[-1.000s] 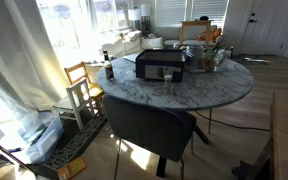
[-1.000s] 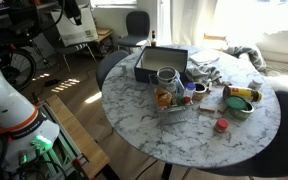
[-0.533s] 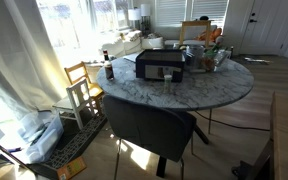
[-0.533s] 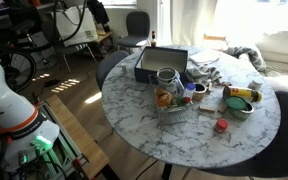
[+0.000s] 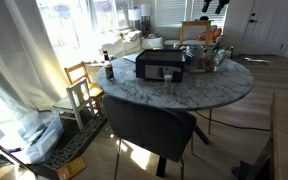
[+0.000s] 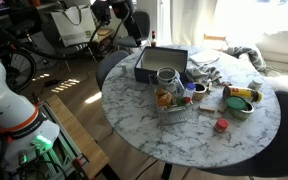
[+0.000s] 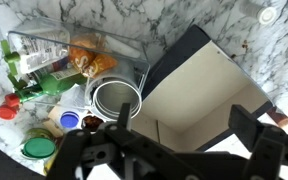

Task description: Put the silver cup inside the box

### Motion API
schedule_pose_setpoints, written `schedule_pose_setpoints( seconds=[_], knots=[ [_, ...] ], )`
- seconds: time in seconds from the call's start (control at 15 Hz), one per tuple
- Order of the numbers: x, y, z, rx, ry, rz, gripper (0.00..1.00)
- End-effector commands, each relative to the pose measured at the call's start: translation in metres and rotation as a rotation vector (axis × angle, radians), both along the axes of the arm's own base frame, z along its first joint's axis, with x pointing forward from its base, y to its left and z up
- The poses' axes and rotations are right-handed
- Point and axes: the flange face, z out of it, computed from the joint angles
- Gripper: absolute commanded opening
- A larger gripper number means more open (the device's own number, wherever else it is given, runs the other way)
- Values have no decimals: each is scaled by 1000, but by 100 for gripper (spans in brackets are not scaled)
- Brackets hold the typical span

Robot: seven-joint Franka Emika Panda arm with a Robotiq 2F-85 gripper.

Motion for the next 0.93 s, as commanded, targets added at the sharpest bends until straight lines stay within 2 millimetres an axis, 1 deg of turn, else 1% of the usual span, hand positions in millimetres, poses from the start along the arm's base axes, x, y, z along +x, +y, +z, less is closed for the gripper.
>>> schedule_pose_setpoints(
  seconds=[0.0,0.07,0.27,0.33,0.4,0.47,0.8,0.87],
  knots=[
    [33,-18,-31,-20,-5,-47,100],
    [37,-24,-40,-18,-6,-61,100],
    [45,-37,-57,29,-59,-87,100],
    [37,-26,-47,3,-38,-73,100],
    [39,-29,-52,6,-34,-75,100],
    [39,-28,-53,5,-33,-74,100],
    [39,-26,-48,4,-42,-71,100],
    [45,-33,-53,-1,-39,-91,100]
  ],
)
